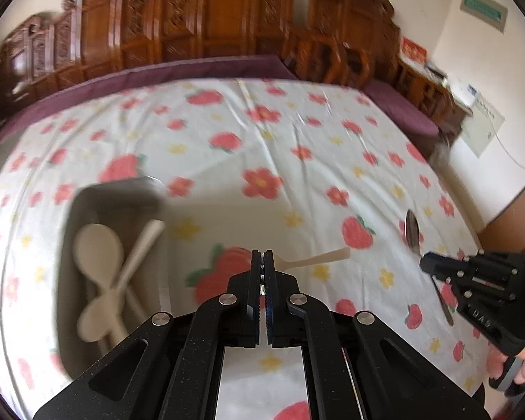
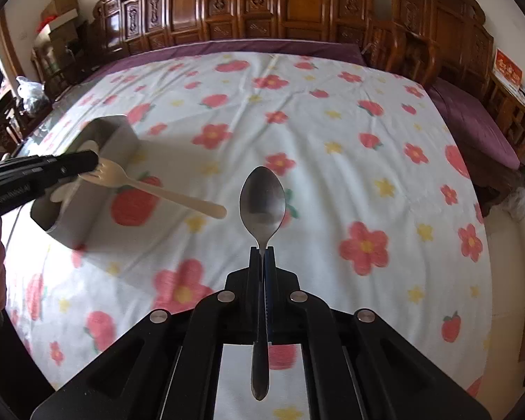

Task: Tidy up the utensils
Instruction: 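Carry the metal spoon and white fork over the grey tray with both grippers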

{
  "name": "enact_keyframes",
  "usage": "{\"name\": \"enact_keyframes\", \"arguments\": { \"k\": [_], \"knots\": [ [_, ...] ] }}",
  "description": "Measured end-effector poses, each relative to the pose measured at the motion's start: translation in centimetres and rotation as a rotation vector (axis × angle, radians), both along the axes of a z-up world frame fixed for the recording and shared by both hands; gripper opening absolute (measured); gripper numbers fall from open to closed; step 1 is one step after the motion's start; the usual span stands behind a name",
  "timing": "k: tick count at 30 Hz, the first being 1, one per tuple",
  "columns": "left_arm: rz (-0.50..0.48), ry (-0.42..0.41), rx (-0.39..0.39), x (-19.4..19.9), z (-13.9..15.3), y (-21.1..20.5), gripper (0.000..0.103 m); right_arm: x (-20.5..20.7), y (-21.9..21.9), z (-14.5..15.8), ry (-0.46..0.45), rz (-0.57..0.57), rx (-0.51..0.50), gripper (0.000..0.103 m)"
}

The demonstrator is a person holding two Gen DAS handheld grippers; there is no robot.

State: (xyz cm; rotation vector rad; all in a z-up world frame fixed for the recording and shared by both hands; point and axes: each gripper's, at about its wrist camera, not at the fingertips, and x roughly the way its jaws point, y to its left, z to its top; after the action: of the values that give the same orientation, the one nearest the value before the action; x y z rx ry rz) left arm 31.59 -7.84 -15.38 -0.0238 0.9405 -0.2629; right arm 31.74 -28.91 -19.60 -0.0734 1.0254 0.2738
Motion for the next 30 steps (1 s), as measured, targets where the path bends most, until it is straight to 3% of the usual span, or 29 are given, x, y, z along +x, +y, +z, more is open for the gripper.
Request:
{"name": "enact_keyframes", "arguments": {
  "k": [7,15,30],
  "knots": [
    [0.098,-0.1,-0.001,-2.0,3.8,4.6,0.001,-0.6,3.3,1.6,-0.02,0.036,0.02,0.003],
    [0.179,-0.168,0.014,-3.2,6.0,8.5,0.001,-0.8,7.1,2.5,-0.031,0.078,0.043,0.003],
    [0.374,-0.188,0.127,-2.8,3.8,14.6,0.001,0.6,13.5,3.2,-0.028,0.152,0.067,0.004]
  ]
}}
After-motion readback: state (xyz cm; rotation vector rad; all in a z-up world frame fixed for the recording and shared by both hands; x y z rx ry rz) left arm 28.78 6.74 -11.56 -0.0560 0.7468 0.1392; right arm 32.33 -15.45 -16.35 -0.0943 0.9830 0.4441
